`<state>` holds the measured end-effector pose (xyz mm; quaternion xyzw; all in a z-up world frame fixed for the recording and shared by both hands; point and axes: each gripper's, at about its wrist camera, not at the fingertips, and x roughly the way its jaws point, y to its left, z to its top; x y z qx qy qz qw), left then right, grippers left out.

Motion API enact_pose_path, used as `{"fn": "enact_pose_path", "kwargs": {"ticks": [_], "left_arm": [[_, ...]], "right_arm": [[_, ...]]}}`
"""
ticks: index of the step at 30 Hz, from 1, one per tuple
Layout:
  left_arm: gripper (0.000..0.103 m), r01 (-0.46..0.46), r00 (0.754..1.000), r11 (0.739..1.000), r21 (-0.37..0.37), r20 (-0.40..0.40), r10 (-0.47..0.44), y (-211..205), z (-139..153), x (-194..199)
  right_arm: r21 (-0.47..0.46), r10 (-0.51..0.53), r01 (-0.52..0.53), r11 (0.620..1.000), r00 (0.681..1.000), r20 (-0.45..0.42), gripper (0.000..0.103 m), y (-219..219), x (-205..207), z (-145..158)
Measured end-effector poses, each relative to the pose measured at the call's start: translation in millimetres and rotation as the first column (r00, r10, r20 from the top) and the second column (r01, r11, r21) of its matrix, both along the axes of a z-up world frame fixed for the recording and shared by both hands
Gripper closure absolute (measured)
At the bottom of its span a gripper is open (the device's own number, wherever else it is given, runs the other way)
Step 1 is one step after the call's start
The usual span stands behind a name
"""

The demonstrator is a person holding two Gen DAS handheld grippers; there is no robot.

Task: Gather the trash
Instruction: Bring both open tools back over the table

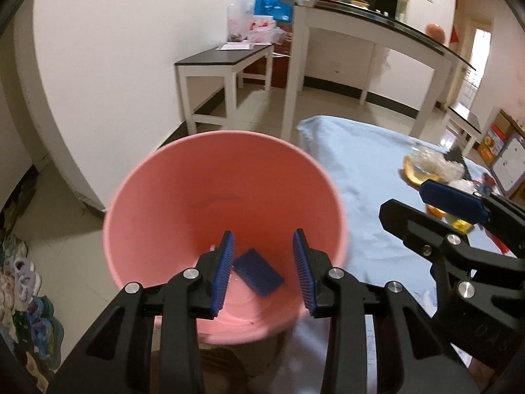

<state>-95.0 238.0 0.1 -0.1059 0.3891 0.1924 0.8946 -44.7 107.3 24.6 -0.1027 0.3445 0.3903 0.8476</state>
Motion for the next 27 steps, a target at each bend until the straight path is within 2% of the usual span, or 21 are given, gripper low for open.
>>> {"fn": "enact_pose_path", "kwargs": {"ticks": [6, 10, 17, 27], "left_arm": [[0.065, 0.092, 0.995, 0.996, -0.017, -0.038, -0.092, -38.0, -1.9, 15.6], [0.065, 0.159, 0.985, 0.987, 0.0, -0.06, -0.159, -67.8, -6.0, 28.7], [0.065, 0.264, 0.962, 0.964, 0.012, -0.081, -0.263, -118.4, -10.7, 55.9], [0.065, 0.354, 0.932, 0.935, 0.002, -0.086, -0.352, -167.1, -16.4, 79.5]], "right_arm": [[-0.017, -0.073, 0.073, 0.997, 0.997, 0.0, 0.049, -43.8, 6.5, 0.5], [-0.023, -0.149, 0.149, 0.989, 0.989, -0.007, 0.048, -81.9, 17.0, -3.1], [-0.026, -0.286, 0.285, 0.958, 0.958, -0.036, 0.048, -154.2, 39.2, -11.8], [-0.049, -0.388, 0.386, 0.921, 0.921, -0.032, 0.047, -213.8, 51.6, -19.6]]}}
